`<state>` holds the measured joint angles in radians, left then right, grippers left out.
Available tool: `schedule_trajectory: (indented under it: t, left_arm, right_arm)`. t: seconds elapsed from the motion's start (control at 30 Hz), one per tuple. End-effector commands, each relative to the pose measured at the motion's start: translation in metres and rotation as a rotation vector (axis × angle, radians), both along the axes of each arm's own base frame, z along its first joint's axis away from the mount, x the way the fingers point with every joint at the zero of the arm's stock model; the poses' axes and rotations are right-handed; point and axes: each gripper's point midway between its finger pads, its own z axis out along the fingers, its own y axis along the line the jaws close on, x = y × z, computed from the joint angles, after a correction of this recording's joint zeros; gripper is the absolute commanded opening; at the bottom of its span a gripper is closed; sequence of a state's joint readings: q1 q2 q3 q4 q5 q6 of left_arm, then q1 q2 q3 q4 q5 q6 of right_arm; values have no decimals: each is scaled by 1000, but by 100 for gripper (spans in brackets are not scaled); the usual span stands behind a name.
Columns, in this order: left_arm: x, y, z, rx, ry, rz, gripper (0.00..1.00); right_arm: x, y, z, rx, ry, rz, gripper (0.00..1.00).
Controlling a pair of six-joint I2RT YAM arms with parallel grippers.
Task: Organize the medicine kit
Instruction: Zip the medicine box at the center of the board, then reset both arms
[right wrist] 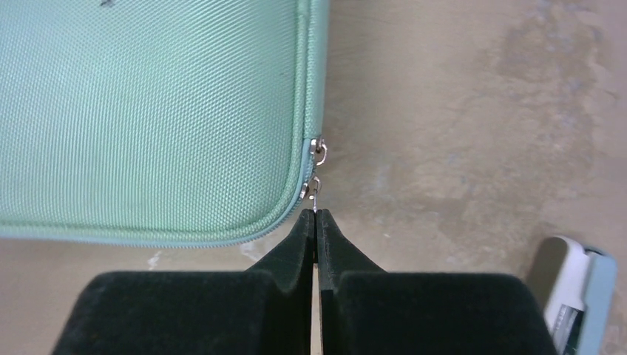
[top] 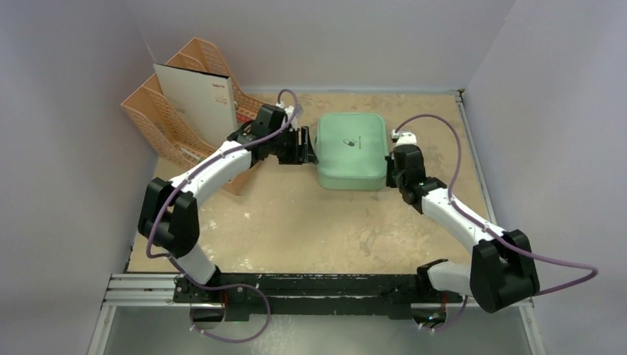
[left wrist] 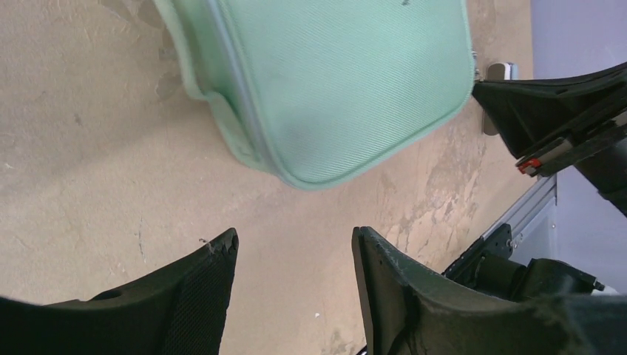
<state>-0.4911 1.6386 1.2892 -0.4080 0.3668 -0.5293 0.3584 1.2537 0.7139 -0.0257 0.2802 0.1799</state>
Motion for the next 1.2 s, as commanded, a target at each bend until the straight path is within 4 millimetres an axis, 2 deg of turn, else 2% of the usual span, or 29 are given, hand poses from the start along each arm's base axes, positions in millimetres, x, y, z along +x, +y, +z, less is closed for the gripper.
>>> schedule_trajectory:
  t: [0.0, 0.17, 0.33, 0.43, 0.57, 0.6, 0.7, 0.73, 0.77, 0.8, 0.87, 1.03, 1.17]
  left_arm:
    - [32, -10, -6, 7, -34, 5, 57]
    - [61, -35, -15, -21, 8, -19, 53]
    - [72, -53, -25, -47, 37, -69, 51]
    - [73, -53, -21, -33, 19, -87, 51]
    - [70, -37, -2, 34, -54, -89, 52]
    - [69, -31, 3, 61, -78, -90, 53]
    - [64, -7, 13, 149, -120, -70, 58]
    - [59, -2, 19, 157, -132, -72, 68]
    - [55, 4, 26, 164, -153, -71, 71]
    - [51, 9, 32, 170, -171, -68, 74]
    - [42, 19, 44, 181, -210, -48, 76]
    - [19, 44, 84, 179, -313, 14, 80]
    - [-12, 54, 117, 110, -364, 33, 82]
  right_arm:
    - [6, -33, 15, 7, -22, -103, 0]
    - [19, -57, 22, 9, 14, -176, 0]
    - [30, -71, 40, 28, -15, -222, 0]
    - [39, -70, 53, 25, -4, -218, 9]
    - [39, -54, 66, 80, 19, -147, 26]
    - [41, -53, 74, 72, 4, -129, 30]
    - [32, -34, 88, 142, 26, -48, 41]
    - [29, -29, 93, 167, 30, -28, 45]
    - [26, -26, 97, 177, 38, -19, 51]
    - [22, -21, 101, 196, 45, 7, 61]
    - [14, -15, 107, 196, 48, 44, 96]
    - [-13, -2, 126, 227, 40, 97, 99]
    - [-33, 17, 142, 293, -38, 178, 99]
